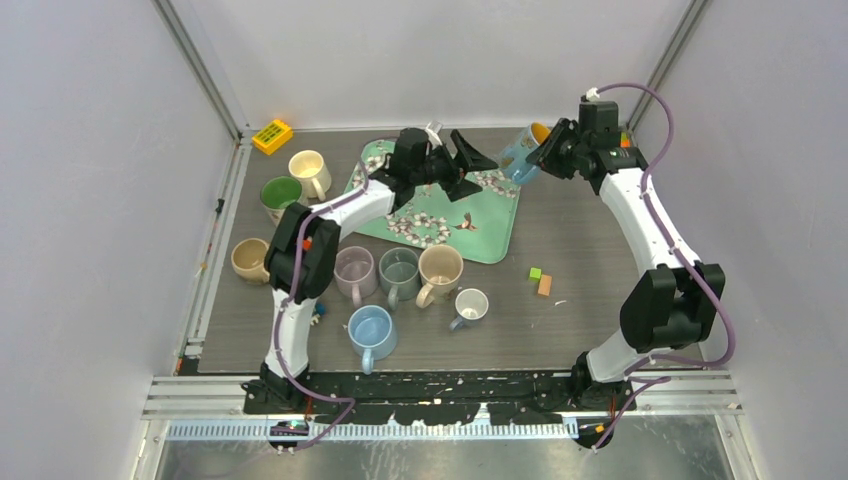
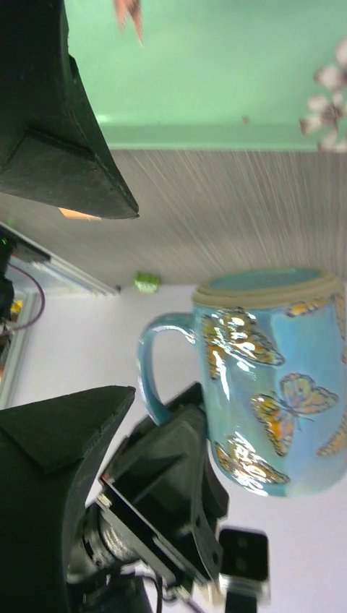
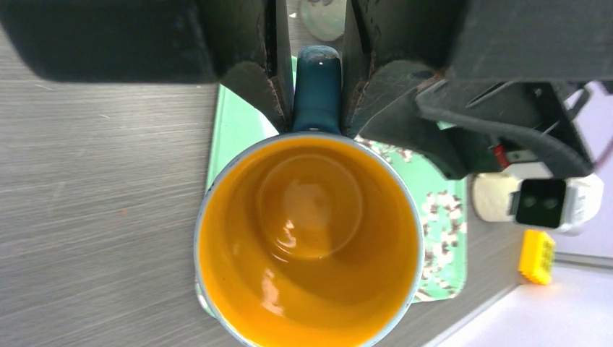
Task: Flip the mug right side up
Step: Turn over the cup on the tray, then place the cup at the corner of the board.
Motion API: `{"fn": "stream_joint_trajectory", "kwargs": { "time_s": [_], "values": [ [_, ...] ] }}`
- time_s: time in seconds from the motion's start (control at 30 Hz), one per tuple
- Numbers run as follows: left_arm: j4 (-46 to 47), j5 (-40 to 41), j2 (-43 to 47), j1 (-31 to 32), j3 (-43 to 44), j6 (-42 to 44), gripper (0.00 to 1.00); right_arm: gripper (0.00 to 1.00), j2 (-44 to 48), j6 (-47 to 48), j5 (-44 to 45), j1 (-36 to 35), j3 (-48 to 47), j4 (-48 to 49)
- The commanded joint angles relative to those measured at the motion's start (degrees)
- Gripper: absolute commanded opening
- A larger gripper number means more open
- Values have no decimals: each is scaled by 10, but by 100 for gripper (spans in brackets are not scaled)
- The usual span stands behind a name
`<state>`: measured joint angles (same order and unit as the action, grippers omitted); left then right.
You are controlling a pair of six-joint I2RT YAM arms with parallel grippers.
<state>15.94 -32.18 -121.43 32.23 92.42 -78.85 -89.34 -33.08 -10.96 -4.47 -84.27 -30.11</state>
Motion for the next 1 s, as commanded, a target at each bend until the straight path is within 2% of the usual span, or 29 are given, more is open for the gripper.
{"fn": "stream_joint_trajectory", "kwargs": {
  "time_s": [0.0,0.17,0.23,0.47,0.7,0.97],
  "values": [
    [-175,9,90,-2,28,170,88,1,16,46,57,1,-22,61],
    [-298,58,163,-1,14,282,93,1,12,72,107,2,-2,80],
    [-334,64,190,2,1,310,99,1,7,83,143,2,2,85],
    [-420,96,294,12,-51,399,100,0,-11,123,219,1,36,114],
    [-441,87,369,18,-100,421,100,0,-33,156,285,2,58,154],
    [-462,85,403,19,-120,443,100,1,-78,168,290,5,60,196]
  ]
}}
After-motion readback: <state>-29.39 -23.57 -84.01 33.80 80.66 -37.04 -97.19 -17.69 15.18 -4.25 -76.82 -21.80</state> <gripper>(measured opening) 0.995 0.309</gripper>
